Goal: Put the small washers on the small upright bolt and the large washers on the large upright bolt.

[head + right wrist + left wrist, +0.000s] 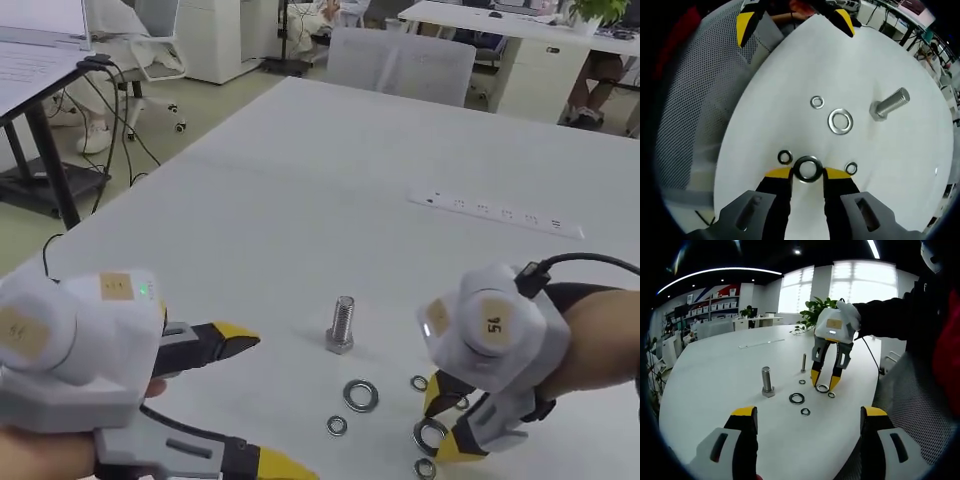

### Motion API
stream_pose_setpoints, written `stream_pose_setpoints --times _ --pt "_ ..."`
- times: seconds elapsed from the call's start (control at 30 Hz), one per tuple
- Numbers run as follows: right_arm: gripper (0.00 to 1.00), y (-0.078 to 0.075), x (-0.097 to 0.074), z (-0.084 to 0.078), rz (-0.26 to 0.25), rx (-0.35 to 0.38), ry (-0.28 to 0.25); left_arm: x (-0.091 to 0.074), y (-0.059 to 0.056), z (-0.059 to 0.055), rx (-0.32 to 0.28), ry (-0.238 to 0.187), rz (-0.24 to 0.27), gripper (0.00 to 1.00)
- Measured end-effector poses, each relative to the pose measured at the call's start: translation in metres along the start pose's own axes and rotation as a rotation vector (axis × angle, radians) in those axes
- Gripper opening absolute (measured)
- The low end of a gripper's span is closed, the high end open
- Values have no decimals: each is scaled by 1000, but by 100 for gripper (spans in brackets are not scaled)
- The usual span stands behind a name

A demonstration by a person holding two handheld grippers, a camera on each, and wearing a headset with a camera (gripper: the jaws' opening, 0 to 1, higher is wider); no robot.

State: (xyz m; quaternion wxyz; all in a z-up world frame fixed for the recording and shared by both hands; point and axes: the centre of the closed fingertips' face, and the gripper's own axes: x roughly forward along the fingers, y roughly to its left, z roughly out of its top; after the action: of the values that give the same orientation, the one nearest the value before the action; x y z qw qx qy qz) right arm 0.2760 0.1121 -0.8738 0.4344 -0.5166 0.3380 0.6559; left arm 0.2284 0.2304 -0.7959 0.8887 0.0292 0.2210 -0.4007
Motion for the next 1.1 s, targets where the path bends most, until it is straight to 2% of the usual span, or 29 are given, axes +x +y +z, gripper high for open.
stream_pose_setpoints --times 0.7,1.1 --pt "25 1 1 0 0 5 118 -1 2 4 6 -18 12 83" --pt "24 -1 0 -3 -15 29 105 -3 4 6 5 -30 22 83"
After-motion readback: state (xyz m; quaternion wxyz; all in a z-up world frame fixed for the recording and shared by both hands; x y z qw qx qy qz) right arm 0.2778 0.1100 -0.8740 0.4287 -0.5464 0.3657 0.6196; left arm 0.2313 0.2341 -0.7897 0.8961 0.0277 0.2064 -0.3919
